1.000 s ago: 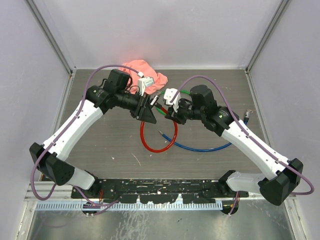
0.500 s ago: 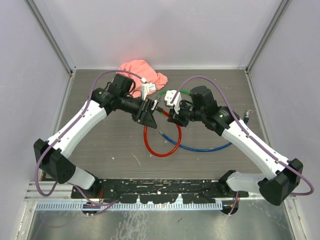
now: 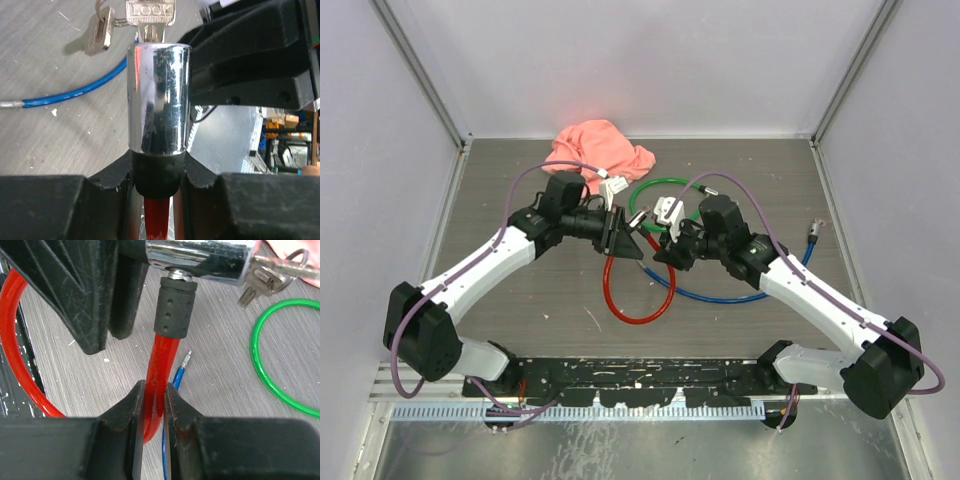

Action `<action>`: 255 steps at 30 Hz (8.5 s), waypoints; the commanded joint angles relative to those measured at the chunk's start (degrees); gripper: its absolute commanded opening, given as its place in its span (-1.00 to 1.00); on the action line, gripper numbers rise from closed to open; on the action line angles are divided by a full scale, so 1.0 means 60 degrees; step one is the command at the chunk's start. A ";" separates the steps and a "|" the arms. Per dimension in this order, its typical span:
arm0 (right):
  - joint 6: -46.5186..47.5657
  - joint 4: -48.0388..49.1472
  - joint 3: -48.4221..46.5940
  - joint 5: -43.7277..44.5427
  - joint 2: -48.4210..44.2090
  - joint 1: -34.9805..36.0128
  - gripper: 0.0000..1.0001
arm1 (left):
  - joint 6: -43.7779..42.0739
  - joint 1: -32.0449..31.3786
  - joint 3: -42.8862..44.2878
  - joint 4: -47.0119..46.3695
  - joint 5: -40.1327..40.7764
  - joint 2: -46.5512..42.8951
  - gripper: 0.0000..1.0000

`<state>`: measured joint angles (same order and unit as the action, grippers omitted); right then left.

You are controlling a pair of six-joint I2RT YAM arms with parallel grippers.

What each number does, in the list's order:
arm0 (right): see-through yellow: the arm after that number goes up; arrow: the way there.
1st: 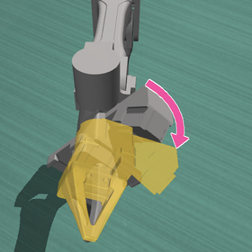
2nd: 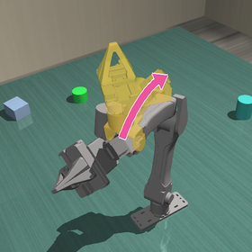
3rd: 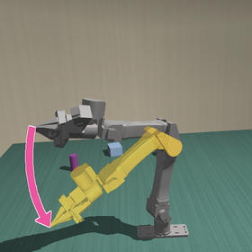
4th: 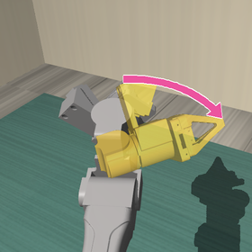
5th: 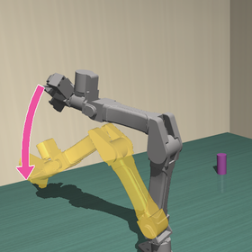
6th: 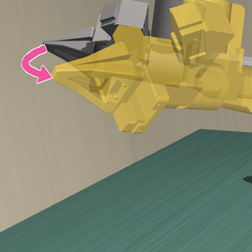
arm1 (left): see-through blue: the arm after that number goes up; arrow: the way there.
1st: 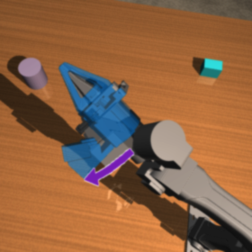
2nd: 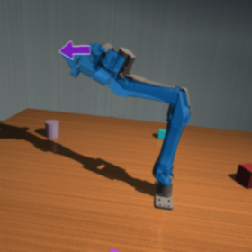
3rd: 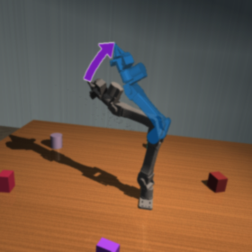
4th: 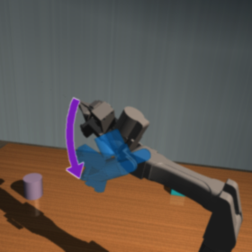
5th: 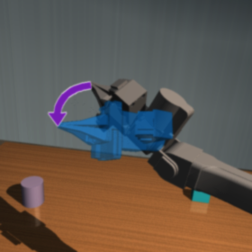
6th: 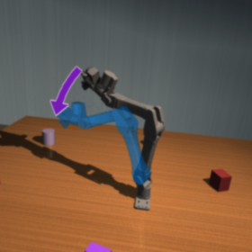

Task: Lock with the key
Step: Lock the lock, then place the lock at the center of the board.

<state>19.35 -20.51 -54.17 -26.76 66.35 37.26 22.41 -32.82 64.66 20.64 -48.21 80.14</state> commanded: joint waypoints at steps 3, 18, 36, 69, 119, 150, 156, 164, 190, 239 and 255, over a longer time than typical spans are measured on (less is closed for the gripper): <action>-0.1442 0.2914 0.0768 -0.1612 -0.0389 0.0249 -0.98 | 0.0096 -0.0202 -0.0466 -0.1844 0.1782 -0.0296 -0.53; -0.2679 0.5845 0.2173 -0.1763 0.0158 0.0240 -0.98 | 0.0541 -0.0898 -0.2888 -0.5169 0.3612 -0.1154 -0.12; -0.2289 1.2790 0.4148 -0.1002 0.1482 0.0239 -0.98 | -0.5084 -0.1164 -0.0186 -0.0877 0.3163 -0.0809 -0.50; 0.1799 0.9907 0.4764 -0.2531 0.0918 -0.0028 0.17 | -0.7247 -0.2164 -0.1184 -0.0046 0.4431 -0.0549 -0.92; -0.3936 -0.0861 -0.2079 -0.5926 0.2288 -0.2500 -0.03 | -0.7846 -0.2038 -0.0648 0.0893 0.3846 -0.0481 -0.96; 0.6345 -0.1974 -0.1298 -0.6181 0.0631 -0.2139 -0.98 | -0.7620 -0.1752 -0.0312 0.1042 0.2842 -0.0002 -0.98; 1.1051 -0.3195 -0.0979 -0.6063 0.0771 -0.2138 -0.98 | -0.7619 -0.1701 -0.0164 0.1198 0.2612 0.0160 -0.98; 1.2726 -0.3682 -0.1384 -0.5670 0.0919 -0.2126 -0.98 | -0.7627 -0.1581 -0.0059 0.1395 0.2414 0.0375 -0.99; 0.6342 -0.5288 -0.3922 -0.6114 0.2069 -0.2878 -0.98 | -0.7969 -0.0883 -0.0105 0.2228 0.2118 -0.0074 -1.00; -0.0521 -0.1299 -0.2447 -0.4485 0.3370 -0.4315 -0.98 | -0.0455 0.4308 -0.1751 -0.1866 -0.2400 -0.1820 -1.00; -0.3403 -0.0032 -0.6880 -0.2821 0.9450 -0.0422 -0.88 | 0.0057 0.7624 -0.1088 0.0308 0.0084 0.1029 -0.78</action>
<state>4.23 -23.09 -87.02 -46.26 118.54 34.13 23.66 11.60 53.41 20.86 -53.84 84.14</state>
